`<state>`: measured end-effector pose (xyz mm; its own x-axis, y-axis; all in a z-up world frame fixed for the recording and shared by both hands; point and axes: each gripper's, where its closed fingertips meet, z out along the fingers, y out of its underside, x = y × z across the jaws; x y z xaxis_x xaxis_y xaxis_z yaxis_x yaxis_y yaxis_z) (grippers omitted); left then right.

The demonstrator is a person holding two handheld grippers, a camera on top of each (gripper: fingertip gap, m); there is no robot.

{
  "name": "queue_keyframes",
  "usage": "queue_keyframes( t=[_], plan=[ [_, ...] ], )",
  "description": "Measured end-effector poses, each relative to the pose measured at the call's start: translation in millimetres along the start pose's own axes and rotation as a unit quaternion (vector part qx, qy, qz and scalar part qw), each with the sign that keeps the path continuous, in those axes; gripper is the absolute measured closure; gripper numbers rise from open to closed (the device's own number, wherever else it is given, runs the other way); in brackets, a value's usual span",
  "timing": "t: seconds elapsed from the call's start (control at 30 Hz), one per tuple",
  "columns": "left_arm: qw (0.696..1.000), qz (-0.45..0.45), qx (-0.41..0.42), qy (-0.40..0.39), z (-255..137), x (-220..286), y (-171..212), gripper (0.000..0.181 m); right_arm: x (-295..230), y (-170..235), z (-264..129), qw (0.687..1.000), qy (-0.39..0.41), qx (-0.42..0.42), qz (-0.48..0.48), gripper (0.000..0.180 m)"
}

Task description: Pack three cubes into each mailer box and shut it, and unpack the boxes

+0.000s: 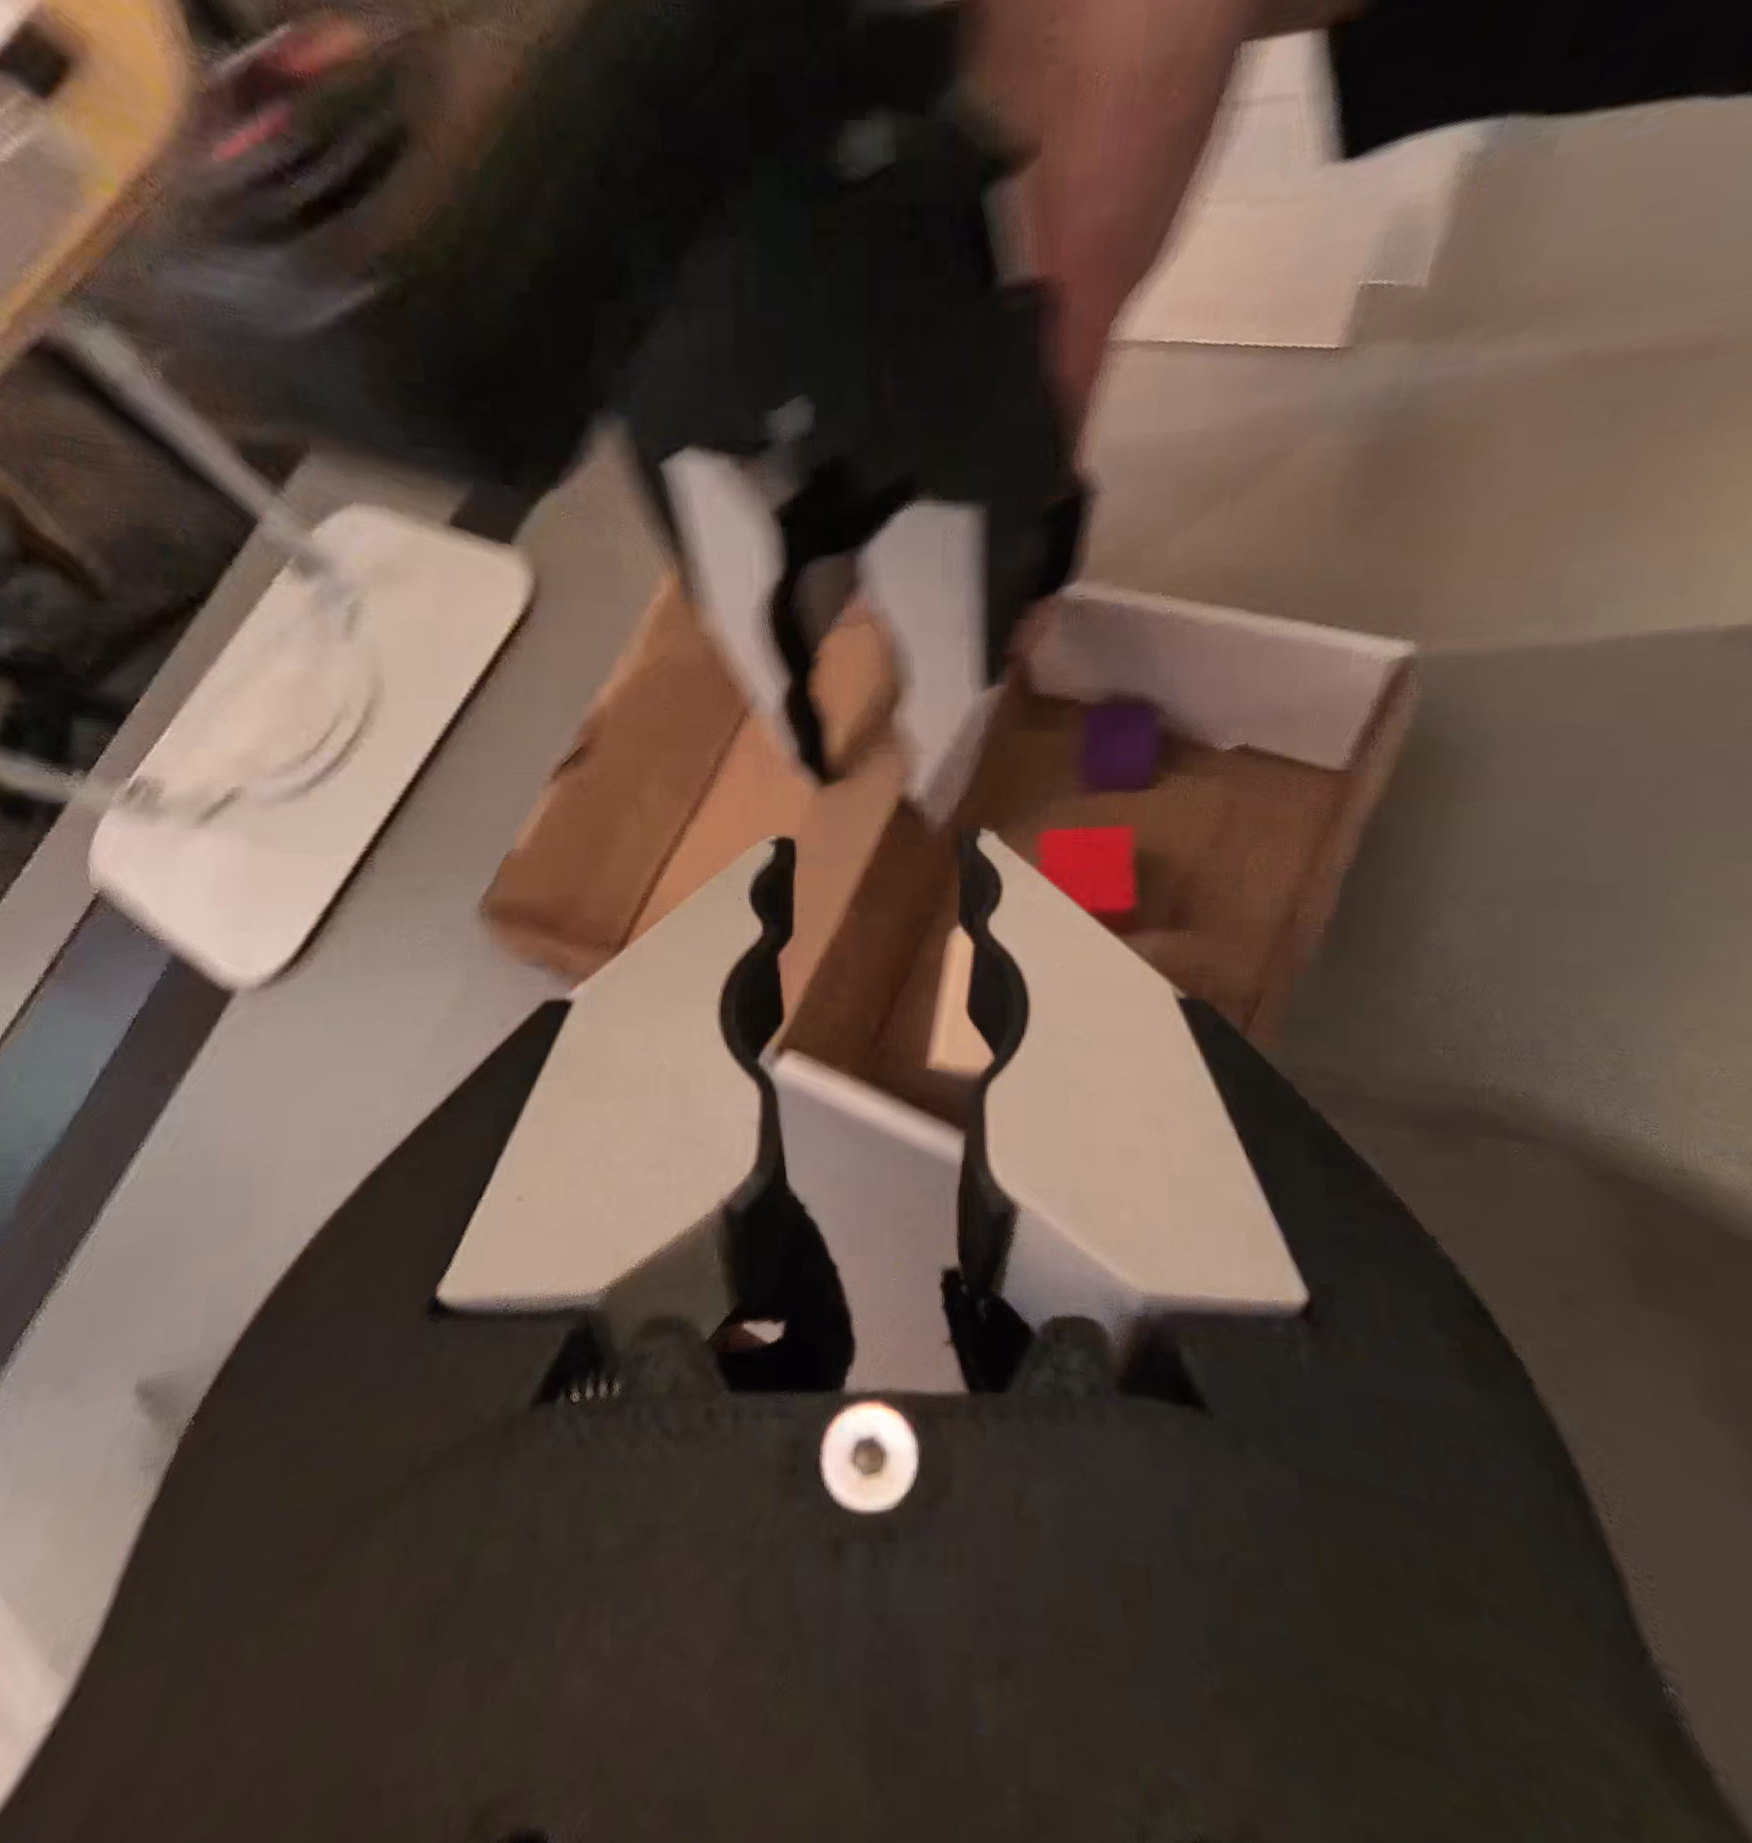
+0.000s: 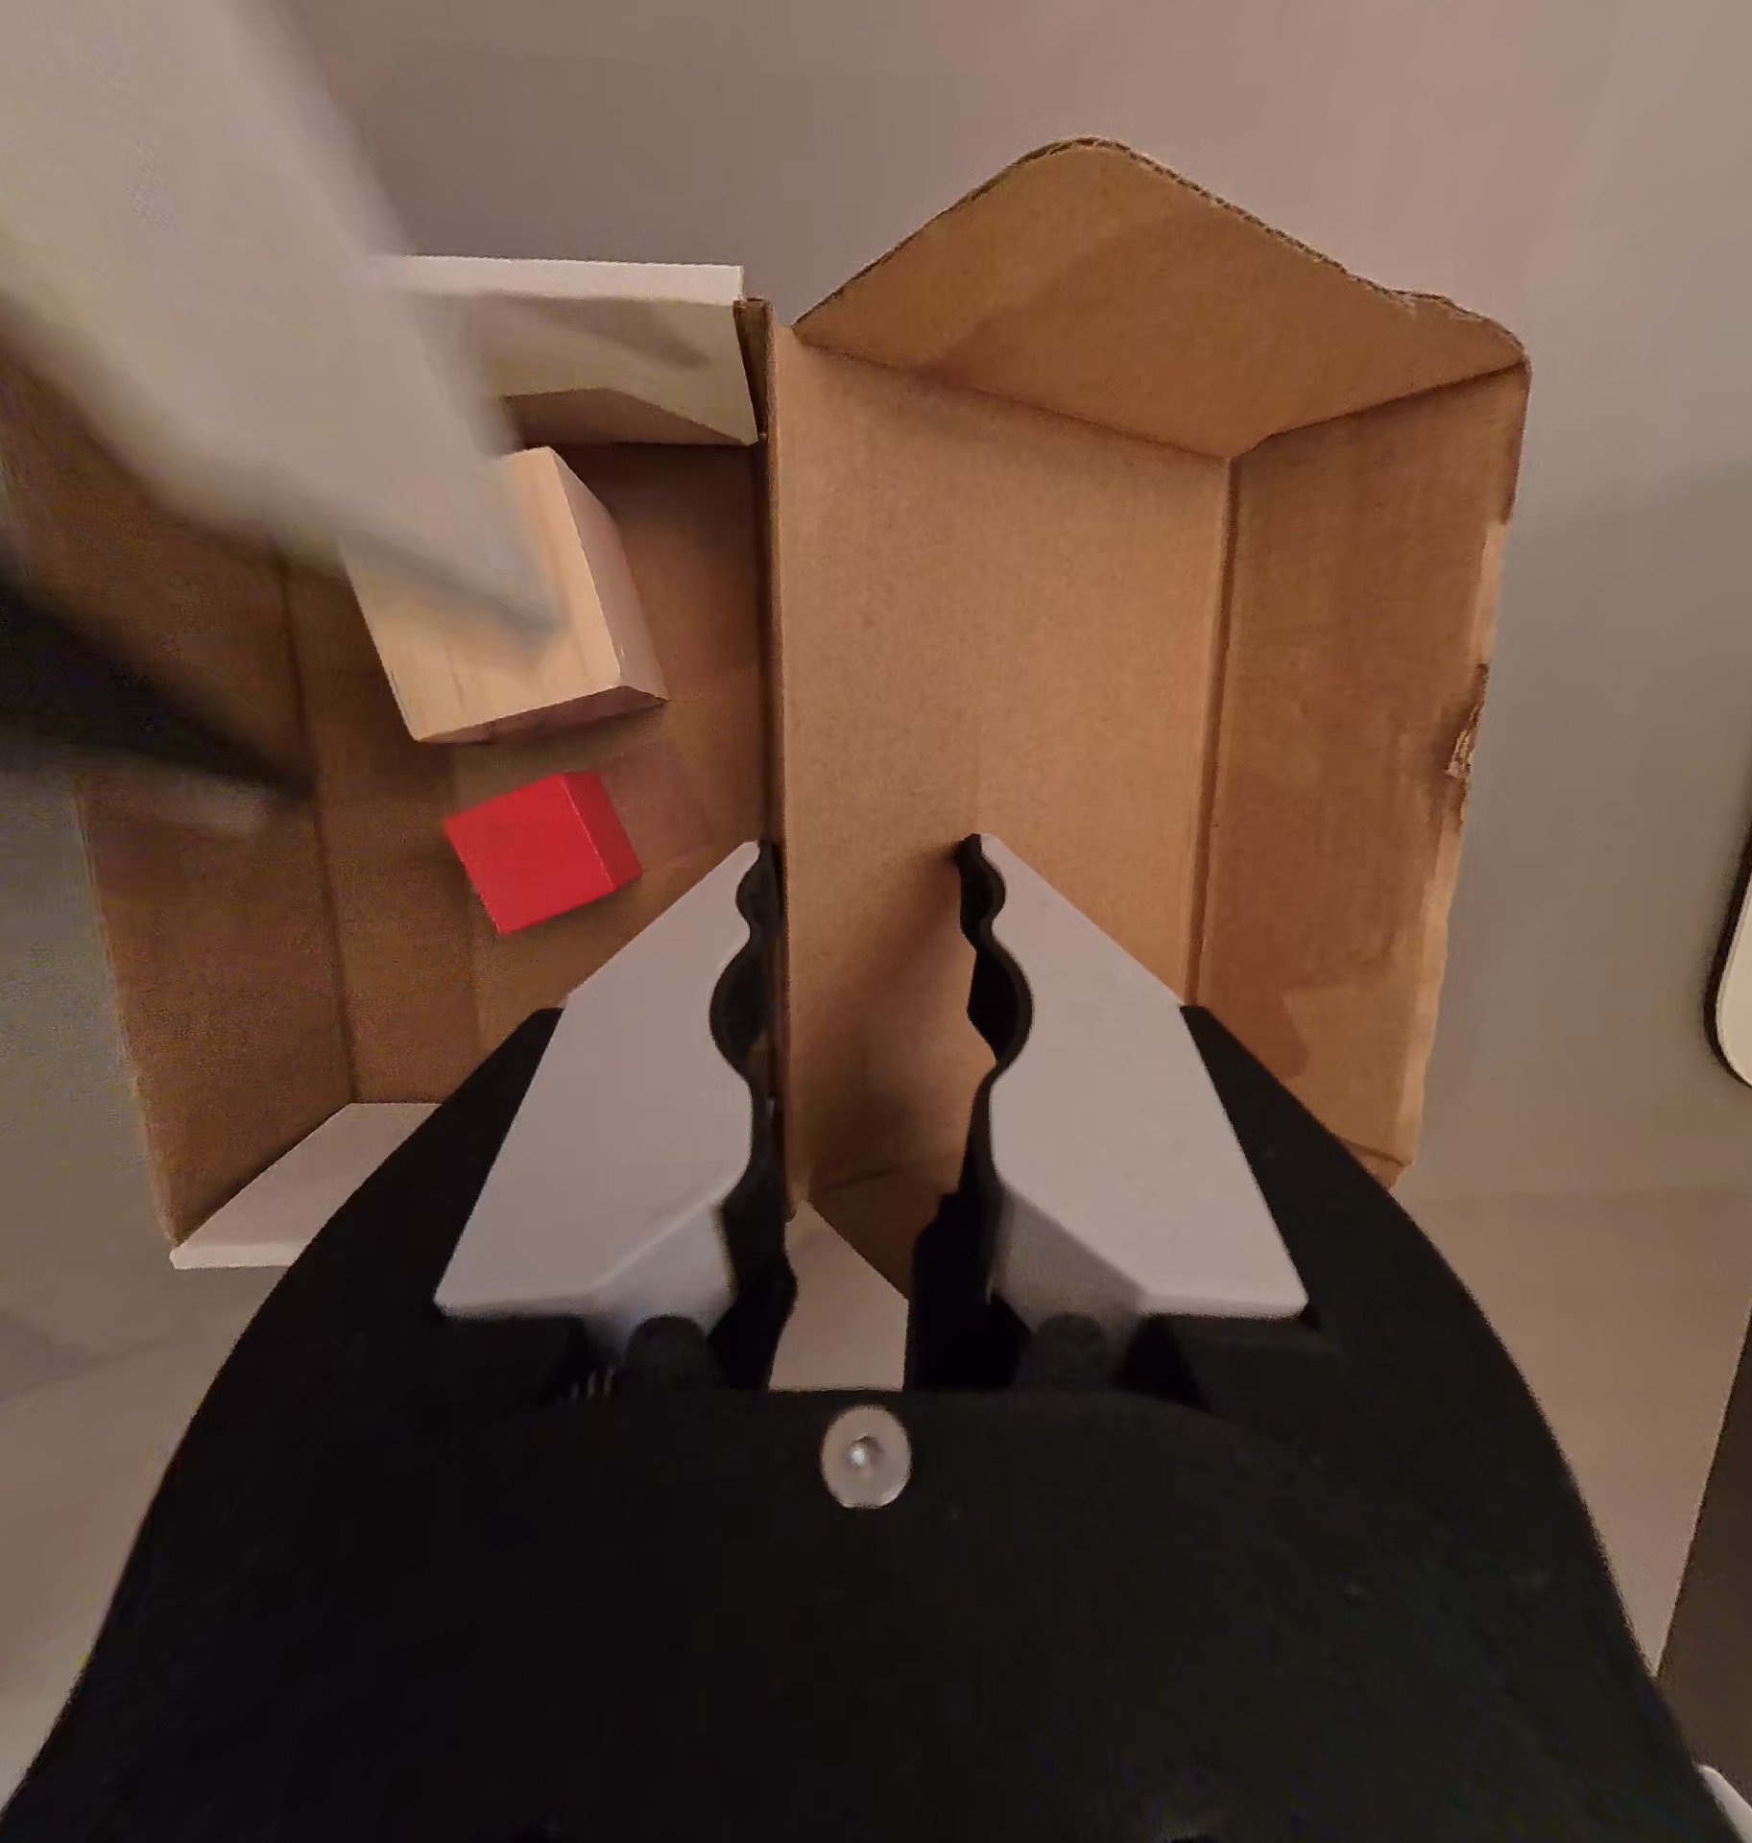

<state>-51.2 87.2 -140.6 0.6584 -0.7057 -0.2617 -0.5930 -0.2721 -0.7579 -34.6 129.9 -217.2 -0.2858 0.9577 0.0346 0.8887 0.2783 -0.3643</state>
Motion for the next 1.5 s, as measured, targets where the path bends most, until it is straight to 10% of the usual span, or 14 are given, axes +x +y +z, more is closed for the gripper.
queue_keyframes(
  t=[0.23,0.9,1.5],
  plan=[
    [0.99,-0.123,-0.063,0.022,7.0,-7.6,75.8,0.136,0.1,-0.2,-0.2,1.0,0.016,-0.013,-0.007,0.145],
    [0.99,-0.125,-0.063,0.006,14.7,-1.9,79.8,0.153,-18.8,-14.5,-87.1,0.961,0.228,0.118,0.103,0.129],
    [0.979,-0.185,-0.034,0.082,-56.8,33.4,95.1,0.143,-119.0,24.9,-55.7,0.916,0.145,0.239,0.289,0.113]
  ],
)
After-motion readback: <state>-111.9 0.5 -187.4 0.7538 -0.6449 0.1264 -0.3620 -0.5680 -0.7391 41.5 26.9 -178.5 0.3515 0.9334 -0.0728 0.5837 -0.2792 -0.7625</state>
